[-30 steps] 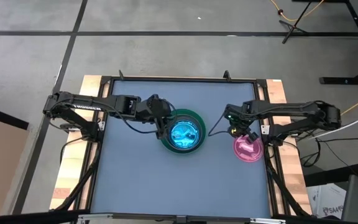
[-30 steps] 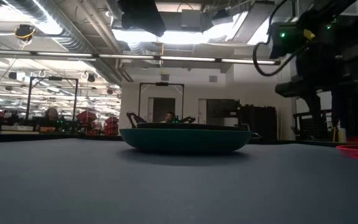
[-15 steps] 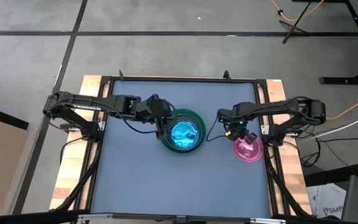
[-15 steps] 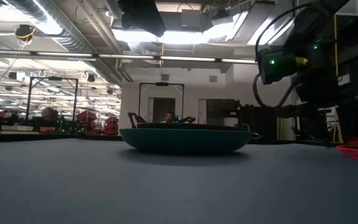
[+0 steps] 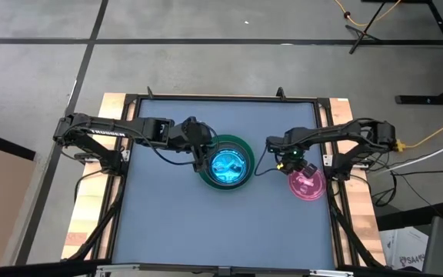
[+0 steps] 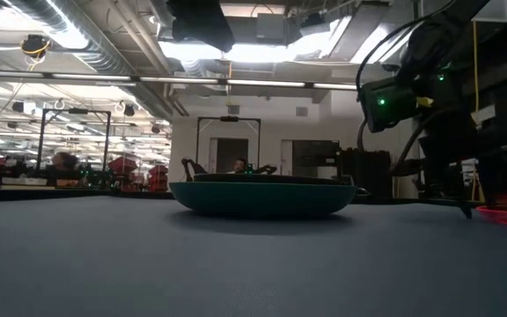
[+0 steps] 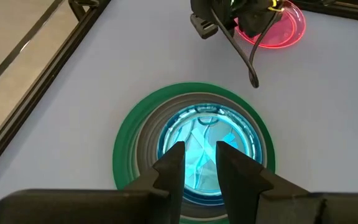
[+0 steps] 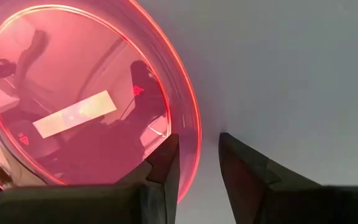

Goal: Stack plastic plates
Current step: Stack the transparent pink plate on top of the blue plate

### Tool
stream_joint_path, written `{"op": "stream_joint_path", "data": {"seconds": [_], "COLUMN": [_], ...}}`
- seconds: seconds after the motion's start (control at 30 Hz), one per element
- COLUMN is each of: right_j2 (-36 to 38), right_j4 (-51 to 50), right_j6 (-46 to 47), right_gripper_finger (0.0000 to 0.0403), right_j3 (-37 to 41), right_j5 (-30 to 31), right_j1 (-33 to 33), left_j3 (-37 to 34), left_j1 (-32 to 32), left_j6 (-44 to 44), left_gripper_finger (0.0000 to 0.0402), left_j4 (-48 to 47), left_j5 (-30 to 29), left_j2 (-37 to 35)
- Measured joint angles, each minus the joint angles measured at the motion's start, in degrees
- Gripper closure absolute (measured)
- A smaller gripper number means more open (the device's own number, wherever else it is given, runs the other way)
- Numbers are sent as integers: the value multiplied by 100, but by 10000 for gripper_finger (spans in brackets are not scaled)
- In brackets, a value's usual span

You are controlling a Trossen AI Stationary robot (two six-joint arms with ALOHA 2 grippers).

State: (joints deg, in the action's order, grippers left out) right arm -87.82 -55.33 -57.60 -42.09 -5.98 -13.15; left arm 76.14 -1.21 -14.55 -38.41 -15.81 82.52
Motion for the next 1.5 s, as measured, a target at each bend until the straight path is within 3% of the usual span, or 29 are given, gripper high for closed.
{"op": "stream_joint_path", "data": {"seconds": [0.27, 0.7, 1.2, 1.5], "right_j2": [-21, -21, -19, -21], "right_j4": [13, 88, 105, -32], "right_j6": [2, 19, 26, 28], "right_gripper_finger": [300, 399, 402, 403], "right_j3": [-2, 0, 0, -587], "right_j5": [0, 0, -6, -70], "right_j1": [0, 0, 0, 0], "left_j3": [0, 0, 0, -6], "left_j1": [0, 0, 2, 0], "left_j6": [0, 0, 0, 2], "left_gripper_finger": [318, 318, 318, 318], "left_j4": [1, 2, 0, -24], "left_j5": [0, 0, 0, 1], "left_j2": [0, 2, 2, -40]}}
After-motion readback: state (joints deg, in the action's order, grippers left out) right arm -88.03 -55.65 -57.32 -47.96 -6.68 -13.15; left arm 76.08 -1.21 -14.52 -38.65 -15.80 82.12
